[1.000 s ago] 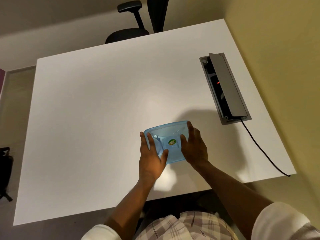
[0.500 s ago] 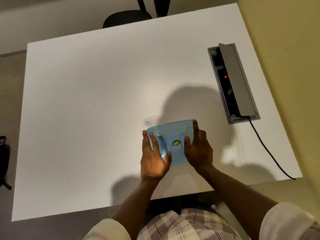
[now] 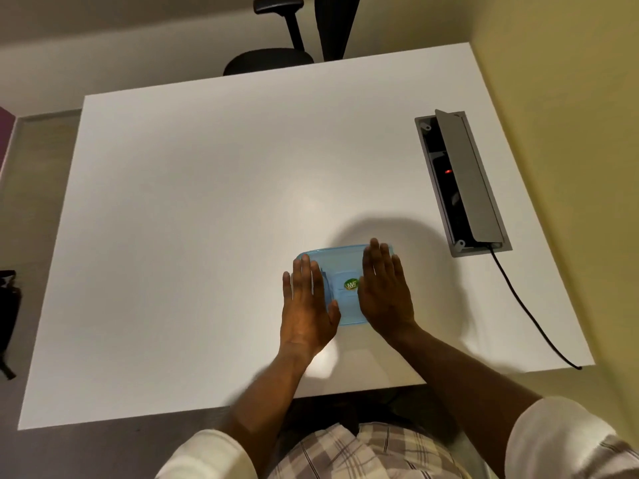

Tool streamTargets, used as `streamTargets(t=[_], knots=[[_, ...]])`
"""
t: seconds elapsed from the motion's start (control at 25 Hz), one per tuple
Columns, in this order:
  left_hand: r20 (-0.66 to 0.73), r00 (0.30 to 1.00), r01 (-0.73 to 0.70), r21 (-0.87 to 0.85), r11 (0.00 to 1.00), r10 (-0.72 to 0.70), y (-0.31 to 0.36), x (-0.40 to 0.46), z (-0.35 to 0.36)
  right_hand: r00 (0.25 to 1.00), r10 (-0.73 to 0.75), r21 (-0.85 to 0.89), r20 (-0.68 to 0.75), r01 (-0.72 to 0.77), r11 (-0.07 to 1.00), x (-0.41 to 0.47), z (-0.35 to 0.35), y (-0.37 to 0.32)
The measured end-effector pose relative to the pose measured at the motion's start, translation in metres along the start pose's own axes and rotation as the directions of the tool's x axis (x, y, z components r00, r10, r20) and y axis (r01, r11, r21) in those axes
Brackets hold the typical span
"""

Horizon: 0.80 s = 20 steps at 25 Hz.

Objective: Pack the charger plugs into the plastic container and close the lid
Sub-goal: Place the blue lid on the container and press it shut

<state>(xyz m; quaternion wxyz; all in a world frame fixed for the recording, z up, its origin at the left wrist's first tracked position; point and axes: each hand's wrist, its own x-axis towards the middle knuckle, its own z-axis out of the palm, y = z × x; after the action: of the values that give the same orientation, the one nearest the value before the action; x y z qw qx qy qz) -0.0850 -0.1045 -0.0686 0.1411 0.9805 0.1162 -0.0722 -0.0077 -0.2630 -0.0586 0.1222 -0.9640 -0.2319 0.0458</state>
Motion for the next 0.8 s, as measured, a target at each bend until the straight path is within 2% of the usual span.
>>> streamTargets(t=[0.28,0.48,0.64,0.8], knots=[[-0.014,0.999,-0.041,-0.109,0.993,0.039,-0.004,0.004,0.003,1.000,0.010,0.097,-0.002,-0.009,0.995,0.001,0.011,0.003],[-0.014,1.000,-0.027,-0.057,0.998,0.027,-0.002,0.002,-0.002,0.999,0.014,0.093,0.029,-0.017,0.995,0.002,0.005,0.000],[0.018,0.999,0.037,-0.066,0.997,-0.036,0.004,0.006,-0.013,0.999,0.011,0.089,0.050,-0.015,0.996,0.000,-0.002,-0.001],[0.049,0.999,-0.008,-0.018,1.000,0.009,0.002,0.010,-0.011,1.000,0.007,0.094,0.020,-0.009,0.995,-0.002,-0.001,0.000]])
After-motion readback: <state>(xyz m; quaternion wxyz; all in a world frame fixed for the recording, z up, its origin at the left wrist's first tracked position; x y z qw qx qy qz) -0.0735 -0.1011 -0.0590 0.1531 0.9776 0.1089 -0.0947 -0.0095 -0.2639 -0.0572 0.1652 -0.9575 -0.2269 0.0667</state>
